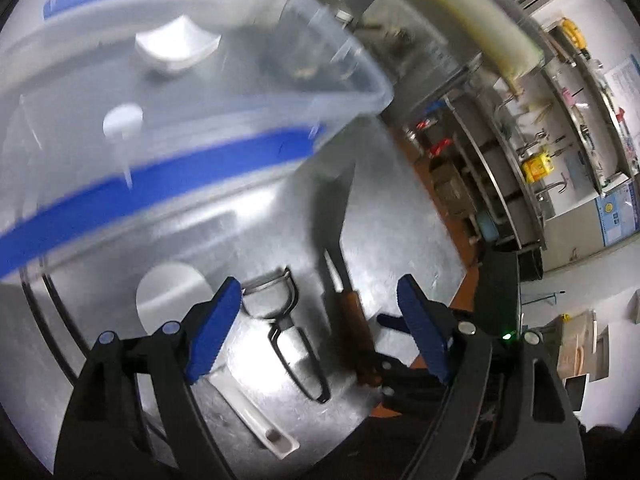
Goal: Organize utensils
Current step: 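Grasp the wooden handle of the knife with the right gripper, then lift the knife into the clear box and open the right gripper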
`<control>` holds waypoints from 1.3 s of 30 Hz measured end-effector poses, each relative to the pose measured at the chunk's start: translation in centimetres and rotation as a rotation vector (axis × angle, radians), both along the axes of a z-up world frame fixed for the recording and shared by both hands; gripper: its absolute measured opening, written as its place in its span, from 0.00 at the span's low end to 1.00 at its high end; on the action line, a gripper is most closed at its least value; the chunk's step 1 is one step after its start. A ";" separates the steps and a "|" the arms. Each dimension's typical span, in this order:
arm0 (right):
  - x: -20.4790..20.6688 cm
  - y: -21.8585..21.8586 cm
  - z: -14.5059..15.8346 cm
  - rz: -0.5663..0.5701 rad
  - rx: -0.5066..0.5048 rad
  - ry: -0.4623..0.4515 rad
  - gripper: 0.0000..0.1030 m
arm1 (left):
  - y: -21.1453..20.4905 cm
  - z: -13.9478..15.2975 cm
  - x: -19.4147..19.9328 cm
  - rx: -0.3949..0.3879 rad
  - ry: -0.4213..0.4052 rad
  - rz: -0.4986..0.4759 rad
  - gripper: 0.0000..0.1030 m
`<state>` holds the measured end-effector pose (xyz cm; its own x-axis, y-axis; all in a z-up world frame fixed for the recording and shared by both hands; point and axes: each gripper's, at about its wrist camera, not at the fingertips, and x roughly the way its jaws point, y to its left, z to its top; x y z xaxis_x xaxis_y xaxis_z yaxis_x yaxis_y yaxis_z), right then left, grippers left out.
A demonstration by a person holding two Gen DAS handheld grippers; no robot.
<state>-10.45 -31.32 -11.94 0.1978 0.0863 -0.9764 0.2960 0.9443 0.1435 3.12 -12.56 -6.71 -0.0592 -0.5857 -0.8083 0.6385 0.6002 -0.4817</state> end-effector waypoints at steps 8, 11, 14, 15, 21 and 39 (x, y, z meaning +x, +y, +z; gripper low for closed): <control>-2.1 -4.1 0.0 -0.090 0.245 -0.076 0.15 | -2.9 -4.0 0.7 -0.002 0.130 0.001 0.74; -3.5 -7.0 -0.1 -0.158 0.454 -0.130 0.14 | -4.5 -5.4 0.5 -0.012 0.193 0.014 0.74; -4.7 -8.8 0.4 -0.171 0.596 -0.172 0.14 | -6.2 -6.7 -0.1 -0.005 0.254 -0.006 0.74; -5.0 -9.2 0.5 -0.169 0.612 -0.176 0.14 | -6.9 -7.2 -0.2 0.003 0.266 -0.009 0.74; -5.5 -11.0 1.8 -0.111 0.557 -0.157 0.15 | -10.8 -8.7 -1.2 0.016 0.288 -0.061 0.74; -5.9 -7.7 16.9 0.110 0.229 -0.380 0.15 | -7.3 5.7 -0.3 -0.329 0.099 -0.083 0.28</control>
